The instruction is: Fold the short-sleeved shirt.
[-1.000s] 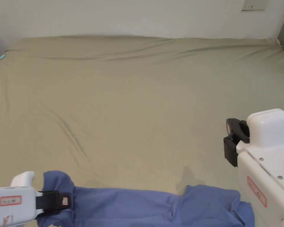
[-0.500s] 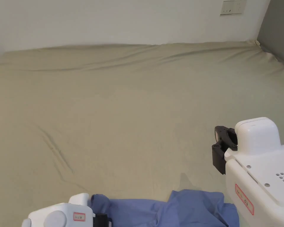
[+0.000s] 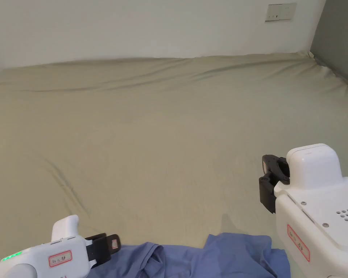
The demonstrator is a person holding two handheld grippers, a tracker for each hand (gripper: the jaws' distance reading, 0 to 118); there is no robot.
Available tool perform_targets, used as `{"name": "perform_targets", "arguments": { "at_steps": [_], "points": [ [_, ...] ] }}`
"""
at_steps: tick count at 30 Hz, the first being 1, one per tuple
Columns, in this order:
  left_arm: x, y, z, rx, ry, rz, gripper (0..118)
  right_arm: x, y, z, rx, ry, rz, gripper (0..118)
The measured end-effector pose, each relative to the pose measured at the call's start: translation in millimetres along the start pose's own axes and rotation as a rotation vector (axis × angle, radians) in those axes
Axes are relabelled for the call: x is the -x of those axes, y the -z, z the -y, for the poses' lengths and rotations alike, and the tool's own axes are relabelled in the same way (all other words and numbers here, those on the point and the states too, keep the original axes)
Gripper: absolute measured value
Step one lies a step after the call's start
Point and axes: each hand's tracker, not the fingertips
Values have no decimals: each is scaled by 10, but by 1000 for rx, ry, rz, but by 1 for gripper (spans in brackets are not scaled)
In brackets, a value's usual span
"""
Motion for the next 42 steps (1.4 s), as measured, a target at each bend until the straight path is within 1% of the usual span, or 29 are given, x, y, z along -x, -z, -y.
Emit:
{"name": "perform_targets", "arguments": {
  "at_steps": [4,5,7,11,12,13,14,15,17,19,21,24,27,30,33,36,40,42],
  "points": [
    [30,137,267,-28,182,-143,1,52,-38,-1,-2,-7,-8,0],
    [15,191,345,-13,205,-147,1,61,-42,-1,-2,-10,-10,0],
    [-4,339,538,47,236,-108,1,70,-50,3,1,-16,-11,0],
    [-188,598,909,90,324,-59,1,66,-80,-5,12,-20,-11,0],
    [-225,673,982,101,335,-70,1,51,-97,-16,18,-3,-26,0],
    [-273,766,1042,124,344,-95,1,31,-114,-25,17,32,-50,0],
    [-312,798,1108,107,334,-118,1,14,-131,-36,14,46,-59,0],
    [-353,775,1123,68,327,-125,1,9,-141,-42,12,43,-57,0],
    [-470,789,1109,59,353,-153,1,13,-143,-44,5,28,-39,0],
    [-538,811,1104,58,376,-134,1,15,-133,-37,4,14,-28,0],
    [-602,849,1108,67,376,-123,1,17,-105,-24,9,16,-33,0],
    [-648,897,1092,79,325,-57,1,35,-86,-5,13,20,-38,0],
    [-705,893,1045,114,252,69,1,55,-76,0,17,14,-40,0],
    [-751,765,942,110,213,205,1,59,-72,-7,18,5,-40,0],
    [-648,525,764,70,129,316,1,51,-67,-27,14,0,-35,0],
    [-356,307,534,18,36,313,1,51,-55,-50,10,4,-34,0],
    [250,97,310,-7,-23,218,1,85,-45,-68,5,-5,-42,0],
    [549,36,267,13,-103,190,1,101,-35,-72,6,-12,-48,0]
  ]
}}
